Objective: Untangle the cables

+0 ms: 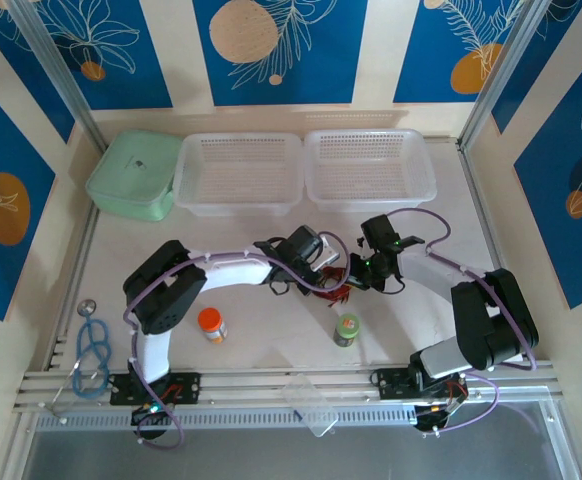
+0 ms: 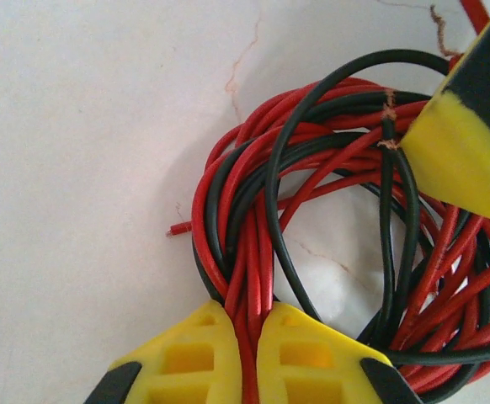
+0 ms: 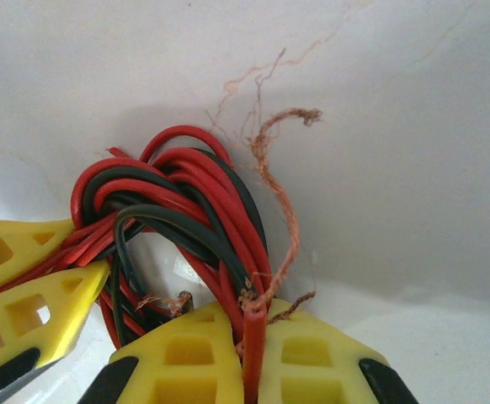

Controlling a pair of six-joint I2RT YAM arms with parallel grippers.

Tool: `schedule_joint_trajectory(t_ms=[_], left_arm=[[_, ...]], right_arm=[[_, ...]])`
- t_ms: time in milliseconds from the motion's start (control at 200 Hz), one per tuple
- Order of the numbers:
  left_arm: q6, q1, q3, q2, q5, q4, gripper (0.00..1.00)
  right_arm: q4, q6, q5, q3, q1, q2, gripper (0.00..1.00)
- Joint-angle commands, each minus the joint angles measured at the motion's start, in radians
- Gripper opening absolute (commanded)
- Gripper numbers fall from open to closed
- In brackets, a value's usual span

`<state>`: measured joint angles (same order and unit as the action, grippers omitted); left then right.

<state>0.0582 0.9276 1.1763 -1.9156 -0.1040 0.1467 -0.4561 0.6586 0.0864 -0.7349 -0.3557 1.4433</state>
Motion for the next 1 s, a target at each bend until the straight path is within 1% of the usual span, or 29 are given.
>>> schedule_joint_trajectory(t_ms=[0,155,245,320,420,480,570,690,780,855,920,995], left_arm=[[0.028,0.007,-0.078,0.041,-0.013,-0.048,0.00],[0.071,-0.004,-0.169,0.151,0.079,-0.074,0.00],[0.102,-0.020,-0.219,0.225,0.130,-0.087,0.00],[0.131,-0.039,-0.265,0.287,0.143,-0.115,0.00],[0.165,-0.060,-0.314,0.356,0.128,-0.155,0.00],[0.180,-0.070,-0.340,0.388,0.101,-0.181,0.00],[0.207,-0.081,-0.372,0.417,0.030,-0.234,0.00],[0.256,-0.104,-0.418,0.431,-0.106,-0.336,0.00],[0.307,-0.119,-0.446,0.430,-0.207,-0.422,0.00],[0.346,-0.126,-0.461,0.423,-0.277,-0.488,0.00],[0.374,-0.127,-0.470,0.413,-0.313,-0.534,0.00],[0.394,-0.128,-0.474,0.395,-0.336,-0.571,0.00]], right_arm=[[0.063,0.054,0.051,0.035,0.010,-0.038,0.00],[0.156,0.142,0.122,0.107,0.054,-0.090,0.00],[0.189,0.194,0.133,0.147,0.071,-0.133,0.00],[0.221,0.242,0.140,0.183,0.080,-0.165,0.00],[0.264,0.312,0.148,0.236,0.094,-0.203,0.00],[0.286,0.344,0.149,0.263,0.098,-0.220,0.00],[0.301,0.369,0.151,0.283,0.101,-0.232,0.00],[0.281,0.349,0.145,0.280,0.097,-0.220,0.00],[0.234,0.298,0.119,0.261,0.081,-0.204,0.00],[0.181,0.223,0.080,0.231,0.050,-0.188,0.00],[0.141,0.155,0.041,0.202,0.016,-0.170,0.00],[0.102,0.078,0.022,0.163,-0.014,-0.143,0.00]])
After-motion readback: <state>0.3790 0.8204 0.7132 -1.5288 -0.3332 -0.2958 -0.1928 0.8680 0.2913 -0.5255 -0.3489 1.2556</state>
